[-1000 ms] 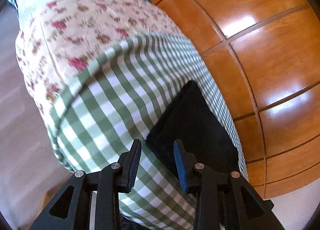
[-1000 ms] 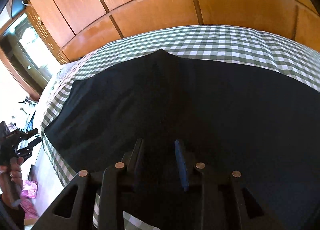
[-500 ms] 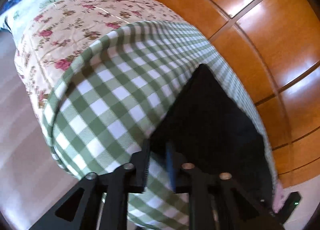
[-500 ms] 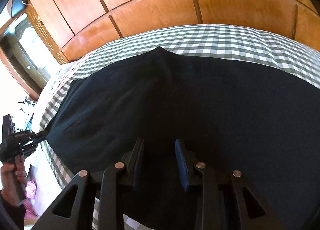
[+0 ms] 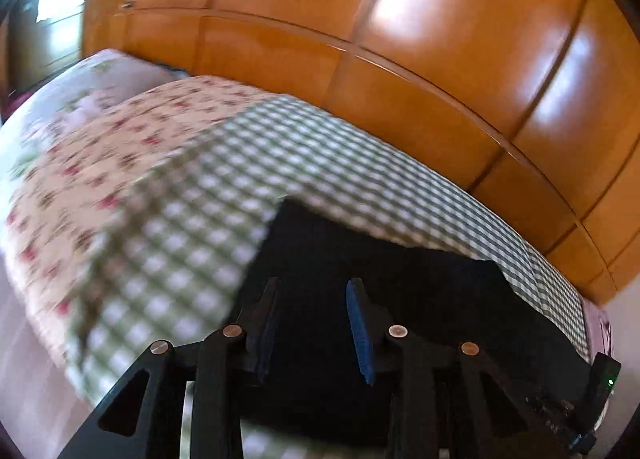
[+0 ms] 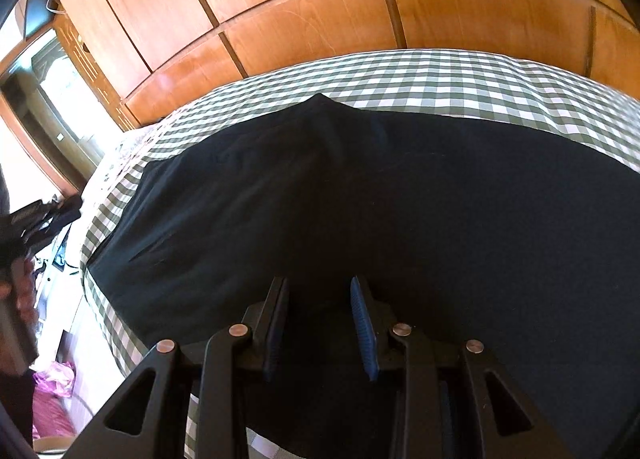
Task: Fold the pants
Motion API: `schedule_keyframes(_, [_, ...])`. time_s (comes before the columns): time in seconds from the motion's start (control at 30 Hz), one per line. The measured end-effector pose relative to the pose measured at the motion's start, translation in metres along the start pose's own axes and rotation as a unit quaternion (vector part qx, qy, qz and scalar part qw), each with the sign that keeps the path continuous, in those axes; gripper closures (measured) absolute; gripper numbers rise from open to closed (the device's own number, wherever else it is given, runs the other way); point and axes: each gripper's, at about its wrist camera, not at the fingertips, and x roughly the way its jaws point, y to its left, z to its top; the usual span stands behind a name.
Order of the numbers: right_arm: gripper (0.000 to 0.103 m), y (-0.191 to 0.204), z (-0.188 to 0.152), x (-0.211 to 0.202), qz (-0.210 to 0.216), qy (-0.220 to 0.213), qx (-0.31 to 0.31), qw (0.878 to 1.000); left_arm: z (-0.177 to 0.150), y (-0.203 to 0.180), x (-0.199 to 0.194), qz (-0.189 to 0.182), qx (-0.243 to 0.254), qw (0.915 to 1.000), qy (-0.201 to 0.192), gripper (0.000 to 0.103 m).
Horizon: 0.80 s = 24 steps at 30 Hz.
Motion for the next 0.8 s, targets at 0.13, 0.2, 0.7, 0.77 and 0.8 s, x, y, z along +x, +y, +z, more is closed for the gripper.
schedule_keyframes(0.13, [0.07,-0.001,0.0,0.0,0.003,0.0,0.006,1.0,0.017,-0.016,0.043,0.007,0.023,0.9993,0.029,0.071])
schedule_keyframes(0.2, [0.07,-0.001,0.0,0.0,0.003,0.001,0.006,1.0,0.025,-0.014,0.065,0.025,0.027,0.9985,0.04,0.071])
schedule_keyframes(0.7, [0.07,0.005,-0.002,0.0,0.0,-0.003,0.013,1.0,0.032,0.009,0.108,0.108,0.041,0.9922,0.047,0.062])
schedule_keyframes(0.77, [0.07,0.005,-0.002,0.001,0.0,-0.003,0.014,1.0,0.027,0.003,0.089,0.108,0.044,0.9928,0.027,0.062])
schedule_keyframes(0.8, [0.069,0.005,-0.002,0.001,0.0,-0.002,0.015,1.0,0.023,-0.001,0.08,0.1,0.047,0.9937,0.02,0.062])
